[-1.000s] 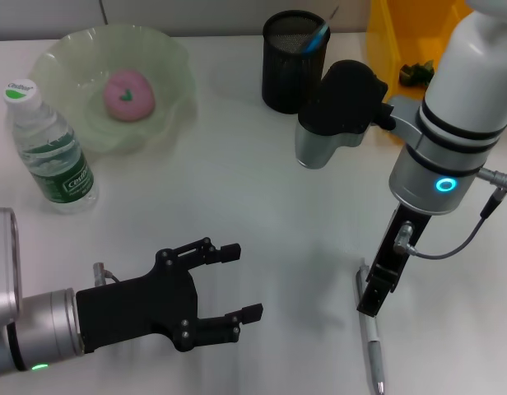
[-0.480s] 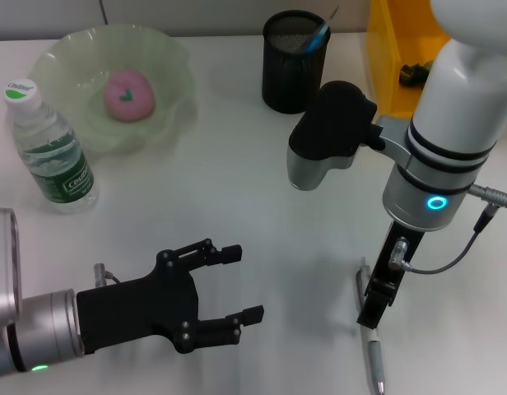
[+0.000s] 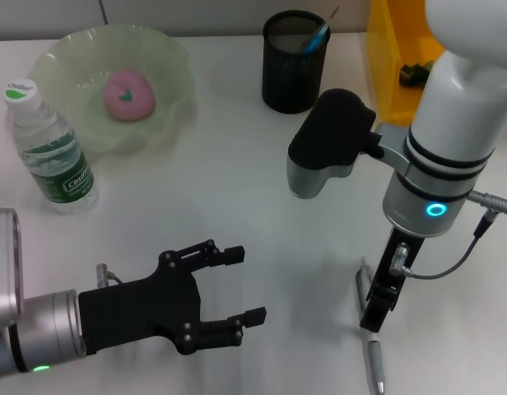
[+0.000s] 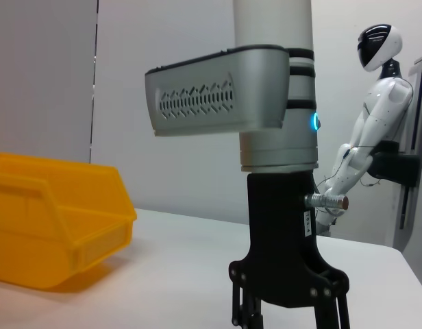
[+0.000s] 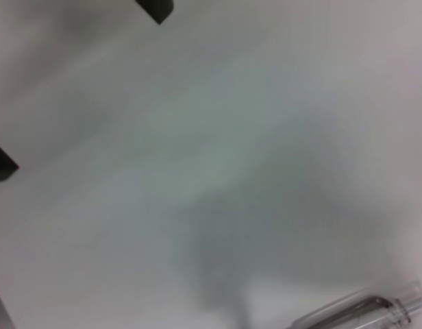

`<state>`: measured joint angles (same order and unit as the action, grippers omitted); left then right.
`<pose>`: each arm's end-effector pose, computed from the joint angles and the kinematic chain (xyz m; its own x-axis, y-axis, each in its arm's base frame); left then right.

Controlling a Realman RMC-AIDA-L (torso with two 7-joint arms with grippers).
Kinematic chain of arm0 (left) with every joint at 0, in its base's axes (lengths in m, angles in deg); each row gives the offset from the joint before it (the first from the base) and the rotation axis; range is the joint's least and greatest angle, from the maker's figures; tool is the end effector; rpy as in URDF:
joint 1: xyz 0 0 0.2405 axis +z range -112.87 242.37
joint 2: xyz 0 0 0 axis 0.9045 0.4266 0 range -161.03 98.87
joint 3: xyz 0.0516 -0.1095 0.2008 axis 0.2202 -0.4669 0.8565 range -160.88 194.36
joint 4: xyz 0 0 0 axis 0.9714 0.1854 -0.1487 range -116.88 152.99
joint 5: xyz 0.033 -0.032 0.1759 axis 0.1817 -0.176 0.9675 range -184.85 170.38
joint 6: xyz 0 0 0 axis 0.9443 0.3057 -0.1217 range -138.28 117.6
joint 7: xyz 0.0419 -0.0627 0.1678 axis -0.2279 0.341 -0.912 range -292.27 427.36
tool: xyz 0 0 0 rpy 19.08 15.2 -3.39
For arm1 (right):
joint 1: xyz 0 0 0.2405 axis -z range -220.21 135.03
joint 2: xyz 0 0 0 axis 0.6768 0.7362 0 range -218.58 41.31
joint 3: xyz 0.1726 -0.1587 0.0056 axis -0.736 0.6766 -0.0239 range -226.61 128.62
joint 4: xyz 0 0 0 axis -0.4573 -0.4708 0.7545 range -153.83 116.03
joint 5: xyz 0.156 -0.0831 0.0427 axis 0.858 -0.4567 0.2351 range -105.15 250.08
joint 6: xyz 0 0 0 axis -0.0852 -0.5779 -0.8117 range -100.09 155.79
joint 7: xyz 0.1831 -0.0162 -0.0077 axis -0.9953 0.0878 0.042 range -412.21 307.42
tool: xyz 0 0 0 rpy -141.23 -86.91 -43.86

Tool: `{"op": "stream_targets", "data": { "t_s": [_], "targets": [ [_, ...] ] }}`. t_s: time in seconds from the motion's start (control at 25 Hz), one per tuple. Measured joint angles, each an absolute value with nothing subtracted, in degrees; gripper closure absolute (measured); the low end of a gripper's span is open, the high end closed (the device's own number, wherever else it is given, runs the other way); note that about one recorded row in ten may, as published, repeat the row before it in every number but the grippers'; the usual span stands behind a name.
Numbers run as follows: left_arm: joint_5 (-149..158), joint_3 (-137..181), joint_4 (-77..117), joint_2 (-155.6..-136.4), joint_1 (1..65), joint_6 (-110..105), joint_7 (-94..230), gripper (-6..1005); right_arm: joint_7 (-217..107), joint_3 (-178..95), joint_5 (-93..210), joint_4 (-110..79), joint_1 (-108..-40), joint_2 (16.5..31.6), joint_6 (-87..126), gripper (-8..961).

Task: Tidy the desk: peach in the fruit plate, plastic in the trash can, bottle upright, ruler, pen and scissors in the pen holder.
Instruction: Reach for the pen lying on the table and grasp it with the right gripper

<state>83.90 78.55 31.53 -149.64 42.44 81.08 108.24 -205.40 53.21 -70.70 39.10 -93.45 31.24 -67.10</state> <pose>-0.2219 0.2209 -0.0811 0.7766 0.1143 0.6196 0.2422 -0.9620 -0.1260 0.1770 0.2782 -0.0868 0.6116 -0.4498 0.6508 -0.4236 -0.8810 -0.2108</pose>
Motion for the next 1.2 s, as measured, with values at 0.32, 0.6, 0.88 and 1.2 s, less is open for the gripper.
{"op": "stream_targets", "data": {
  "t_s": [0.32,0.6,0.88,1.2],
  "targets": [
    [83.90,78.52,31.50,-149.64,42.41,81.21,108.39,188,-205.76,54.36,-70.69,39.53,-93.39,31.24,-66.13,236],
    [83.90,78.41,31.50,-149.64,42.18,81.71,108.41,188,-205.76,54.44,-70.69,39.52,-93.68,31.25,-65.16,243],
    [83.90,78.27,31.50,-149.64,42.16,81.95,108.98,188,-205.54,54.59,-70.57,39.35,-93.80,31.25,-64.61,250],
    [83.90,78.26,31.50,-149.64,42.37,82.27,109.03,188,-205.39,56.82,-69.23,39.11,-93.91,31.25,-63.64,259]
  ]
}}
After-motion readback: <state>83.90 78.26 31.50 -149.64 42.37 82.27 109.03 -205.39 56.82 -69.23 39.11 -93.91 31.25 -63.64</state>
